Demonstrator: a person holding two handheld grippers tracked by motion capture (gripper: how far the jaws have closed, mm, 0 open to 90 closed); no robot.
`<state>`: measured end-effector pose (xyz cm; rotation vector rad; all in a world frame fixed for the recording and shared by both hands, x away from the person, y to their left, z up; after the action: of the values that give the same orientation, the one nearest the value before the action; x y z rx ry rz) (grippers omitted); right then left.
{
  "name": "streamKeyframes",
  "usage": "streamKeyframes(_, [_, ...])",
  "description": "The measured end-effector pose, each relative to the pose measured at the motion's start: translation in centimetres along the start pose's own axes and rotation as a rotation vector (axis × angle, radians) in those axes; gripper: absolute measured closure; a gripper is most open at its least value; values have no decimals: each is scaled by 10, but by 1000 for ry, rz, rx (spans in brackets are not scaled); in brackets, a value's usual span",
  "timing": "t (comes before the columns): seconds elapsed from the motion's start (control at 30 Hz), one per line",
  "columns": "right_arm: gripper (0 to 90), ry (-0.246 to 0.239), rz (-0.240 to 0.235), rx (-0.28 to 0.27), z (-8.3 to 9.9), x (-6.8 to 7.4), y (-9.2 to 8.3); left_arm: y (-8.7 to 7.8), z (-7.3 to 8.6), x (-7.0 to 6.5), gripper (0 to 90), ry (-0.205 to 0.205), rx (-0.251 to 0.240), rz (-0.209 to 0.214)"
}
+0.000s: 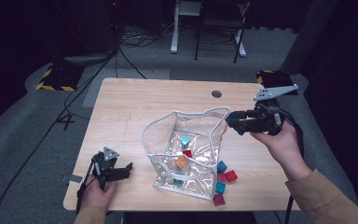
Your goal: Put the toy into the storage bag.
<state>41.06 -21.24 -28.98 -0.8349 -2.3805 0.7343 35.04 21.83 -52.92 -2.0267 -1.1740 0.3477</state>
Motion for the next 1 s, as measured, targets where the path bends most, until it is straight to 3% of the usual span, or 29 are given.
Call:
streamKeyframes(0.5, [588, -68, -24, 42, -39, 32, 23, 0, 0, 0, 150, 0, 0, 0])
streamKeyframes(1.0, [588, -111, -47, 118, -54, 58, 61, 0, 0, 0, 151, 2, 1, -2])
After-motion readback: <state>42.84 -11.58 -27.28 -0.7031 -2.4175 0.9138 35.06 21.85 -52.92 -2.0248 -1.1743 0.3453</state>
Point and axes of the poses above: each handheld gripper's, and its own axes: y roughly forward along the jaws, z roughly out of its underside, x roughly to its left, the point moved 3 cm from there along y, roughly forward along the jaws, and after that the axes turned 14 degrees about y, right-handed, at the moved point
